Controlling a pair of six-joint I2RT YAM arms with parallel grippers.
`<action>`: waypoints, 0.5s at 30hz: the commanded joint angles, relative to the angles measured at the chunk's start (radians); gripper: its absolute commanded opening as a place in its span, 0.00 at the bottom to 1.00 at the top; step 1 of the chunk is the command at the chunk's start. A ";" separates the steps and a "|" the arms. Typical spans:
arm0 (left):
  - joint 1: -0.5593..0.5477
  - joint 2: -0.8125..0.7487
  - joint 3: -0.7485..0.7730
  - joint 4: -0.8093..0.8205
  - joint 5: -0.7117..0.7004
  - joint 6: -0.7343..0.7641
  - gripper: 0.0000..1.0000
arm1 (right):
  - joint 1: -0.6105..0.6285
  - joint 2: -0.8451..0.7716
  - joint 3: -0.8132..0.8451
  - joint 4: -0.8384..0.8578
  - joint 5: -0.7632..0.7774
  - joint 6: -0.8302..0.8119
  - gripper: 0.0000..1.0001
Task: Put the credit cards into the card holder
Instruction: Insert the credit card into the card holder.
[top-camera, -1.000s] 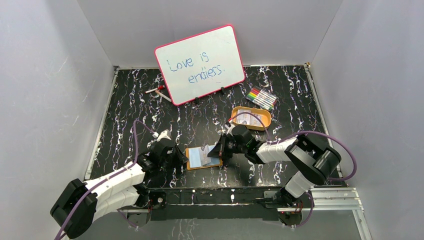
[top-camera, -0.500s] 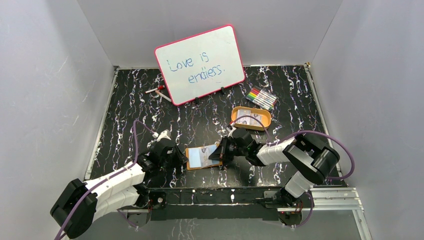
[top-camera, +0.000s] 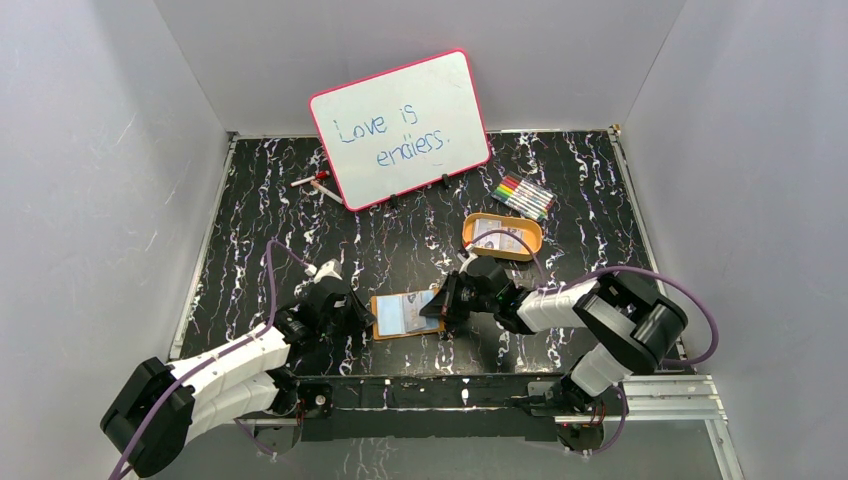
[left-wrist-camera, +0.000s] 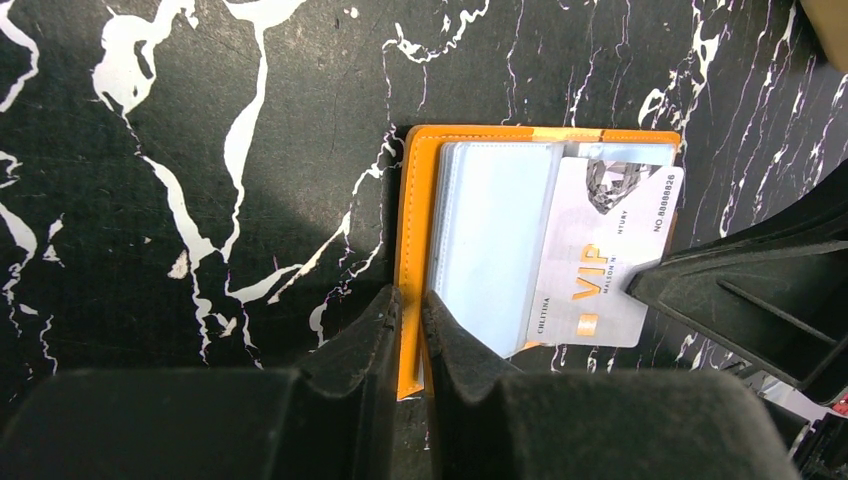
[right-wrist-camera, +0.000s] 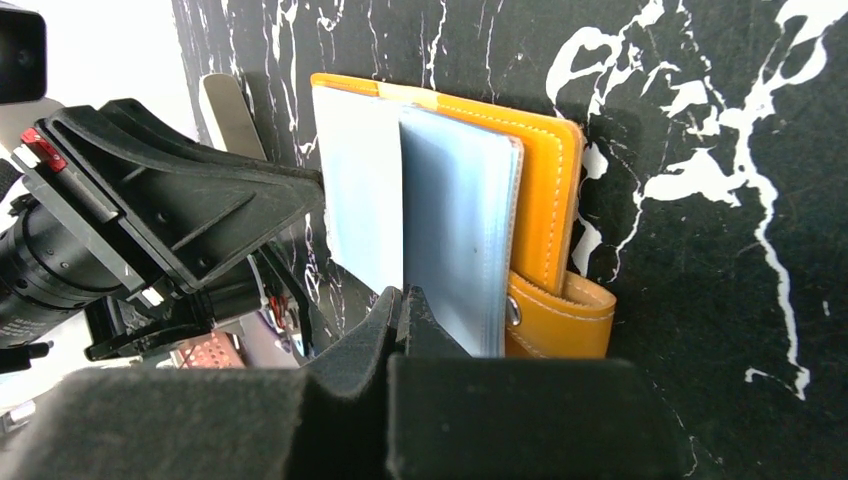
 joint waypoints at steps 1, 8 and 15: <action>0.005 -0.011 -0.015 -0.004 -0.013 -0.005 0.11 | 0.005 0.035 0.017 0.053 -0.033 -0.017 0.00; 0.005 -0.007 -0.013 -0.004 -0.010 -0.003 0.11 | 0.012 0.056 0.023 0.094 -0.050 -0.018 0.00; 0.005 0.003 -0.012 0.024 -0.003 -0.003 0.11 | 0.013 0.063 0.024 0.104 -0.054 -0.022 0.00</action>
